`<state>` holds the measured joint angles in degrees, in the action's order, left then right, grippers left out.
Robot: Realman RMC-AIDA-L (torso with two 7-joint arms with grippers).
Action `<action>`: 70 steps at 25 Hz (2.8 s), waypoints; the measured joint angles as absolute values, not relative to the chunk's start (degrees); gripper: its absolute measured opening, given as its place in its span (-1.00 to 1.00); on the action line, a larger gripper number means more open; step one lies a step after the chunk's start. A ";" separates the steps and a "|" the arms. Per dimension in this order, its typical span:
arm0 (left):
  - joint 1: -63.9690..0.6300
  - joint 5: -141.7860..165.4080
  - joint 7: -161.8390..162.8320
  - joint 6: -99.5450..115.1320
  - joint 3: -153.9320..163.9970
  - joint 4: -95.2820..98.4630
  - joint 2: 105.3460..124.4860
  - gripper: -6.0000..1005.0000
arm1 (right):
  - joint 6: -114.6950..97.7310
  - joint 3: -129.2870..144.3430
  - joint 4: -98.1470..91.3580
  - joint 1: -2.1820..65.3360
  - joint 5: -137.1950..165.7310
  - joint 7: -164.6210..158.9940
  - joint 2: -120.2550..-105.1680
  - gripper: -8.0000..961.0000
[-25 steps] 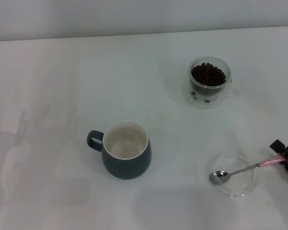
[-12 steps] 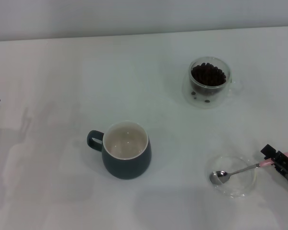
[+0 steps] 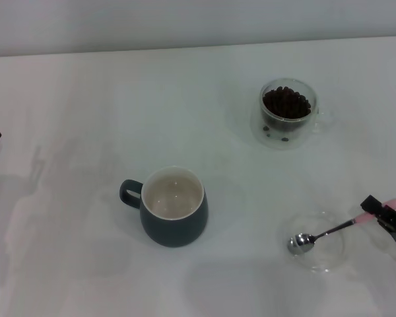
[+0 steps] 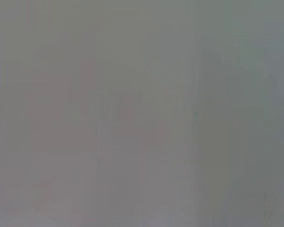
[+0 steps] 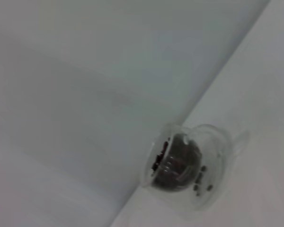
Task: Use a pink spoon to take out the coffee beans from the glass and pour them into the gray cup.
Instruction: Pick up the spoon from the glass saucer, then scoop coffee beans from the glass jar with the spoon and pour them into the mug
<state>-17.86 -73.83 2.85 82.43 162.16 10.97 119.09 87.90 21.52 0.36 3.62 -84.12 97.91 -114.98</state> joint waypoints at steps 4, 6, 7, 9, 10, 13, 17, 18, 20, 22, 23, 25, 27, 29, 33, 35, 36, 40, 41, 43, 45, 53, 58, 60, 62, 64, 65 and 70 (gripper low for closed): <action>-17.92 -73.83 2.85 82.57 162.16 10.90 119.09 0.48 | 89.36 21.30 -0.18 4.18 -84.27 97.69 -114.92 -0.60; -17.90 -73.82 2.86 82.61 162.15 10.90 119.09 0.48 | 90.99 20.97 -0.98 4.58 -84.67 97.43 -114.83 -0.70; -17.86 -73.82 2.86 82.61 162.16 10.89 119.09 0.48 | 91.69 20.75 -1.51 4.84 -84.90 97.27 -114.79 -0.70; -17.76 -73.82 2.85 82.62 162.15 10.89 119.10 0.48 | 93.01 19.94 -2.73 5.86 -85.34 96.93 -114.78 -0.70; -17.71 -73.82 2.85 82.62 162.16 10.89 119.09 0.48 | 93.76 19.32 -3.45 6.78 -85.59 96.82 -114.75 -0.70; -17.56 -73.82 2.86 82.66 162.16 10.89 119.09 0.48 | 95.10 16.84 -6.40 10.88 -86.00 97.04 -114.64 -0.70; -17.37 -73.83 2.87 82.50 162.15 10.89 119.16 0.48 | 95.11 15.09 -12.41 17.58 -86.94 97.51 -114.65 -0.69; -17.31 -73.83 2.88 82.39 162.16 10.90 119.19 0.48 | 94.96 15.01 -14.25 19.59 -87.17 97.71 -114.67 -0.69; -17.14 -73.83 2.88 82.23 162.15 10.90 119.28 0.48 | 93.68 15.30 -18.00 23.17 -87.01 98.22 -114.81 -0.69; -16.90 -73.88 2.90 82.18 162.16 11.08 119.38 0.48 | 91.63 16.11 -20.94 25.89 -86.27 99.55 -114.92 -0.69; -16.77 -73.95 2.91 82.17 162.16 11.19 119.40 0.48 | 90.31 17.02 -22.24 27.03 -85.96 100.67 -114.94 -0.69; -16.59 -74.29 3.48 82.15 162.16 11.44 119.43 0.49 | 87.15 19.49 -23.97 28.24 -85.69 102.98 -114.97 -0.69; -16.40 -74.51 4.48 82.15 162.16 11.49 119.46 0.49 | 83.50 23.36 -25.71 28.79 -85.65 104.84 -114.99 -0.68; -16.09 -74.64 6.38 82.13 162.16 11.48 119.46 0.49 | 80.14 26.39 -26.46 28.85 -85.65 106.69 -115.06 -0.68; -15.87 -74.71 8.19 82.10 162.16 11.04 119.44 0.49 | 75.82 28.58 -26.51 28.57 -85.63 110.17 -115.14 -0.68; -15.83 -74.86 8.21 82.09 162.16 11.03 119.41 0.49 | 74.26 29.28 -26.36 28.33 -85.59 110.95 -115.14 -0.68; -15.82 -75.03 8.21 82.09 162.16 11.02 119.38 0.49 | 73.47 29.64 -26.26 28.24 -85.56 111.15 -115.14 -0.68; -15.88 -75.55 8.23 81.94 162.16 11.00 119.35 0.49 | 71.64 30.73 -25.63 28.15 -85.52 111.42 -115.20 -0.67; -15.97 -75.56 8.23 81.79 162.16 10.99 119.35 0.49 | 71.30 30.94 -25.41 28.15 -85.53 111.64 -115.26 -0.67; -16.13 -75.56 8.24 81.49 162.16 10.99 119.35 0.49 | 70.69 31.12 -24.90 28.17 -85.67 112.04 -115.30 -0.67; -16.22 -75.56 8.25 81.32 162.16 10.98 119.35 0.49 | 70.13 31.16 -24.10 28.25 -85.94 112.19 -115.29 -0.67; -16.36 -75.54 8.26 81.29 162.16 11.06 119.36 0.48 | 69.32 30.51 -22.32 27.48 -88.39 105.53 -115.25 -0.66; -16.36 -75.51 8.26 81.29 162.16 11.07 119.36 0.48 | 67.77 30.62 -22.31 26.97 -88.52 101.30 -115.16 -0.66; -16.35 -75.50 8.26 81.29 162.15 11.05 119.36 0.48 | 66.92 30.58 -22.31 26.94 -88.56 98.97 -115.13 -0.66; -16.35 -75.49 8.25 81.29 162.15 11.04 119.36 0.48 | 66.38 30.76 -22.31 26.92 -88.58 96.53 -115.08 -0.66; -16.35 -75.49 8.20 81.29 162.16 11.02 119.35 0.48 | 65.92 30.95 -22.31 26.99 -88.58 94.67 -115.07 -0.66; -16.35 -75.49 8.17 81.29 162.16 11.02 119.35 0.48 | 65.66 31.01 -22.31 27.02 -88.57 93.83 -115.08 -0.66; -16.35 -75.49 7.99 81.29 162.16 10.99 119.28 0.48 | 64.43 31.11 -22.32 27.14 -88.38 87.99 -115.17 -0.65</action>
<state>-16.35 -75.49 7.99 81.29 162.16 10.99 119.28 64.43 31.11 -22.32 27.14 -88.38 87.99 -115.17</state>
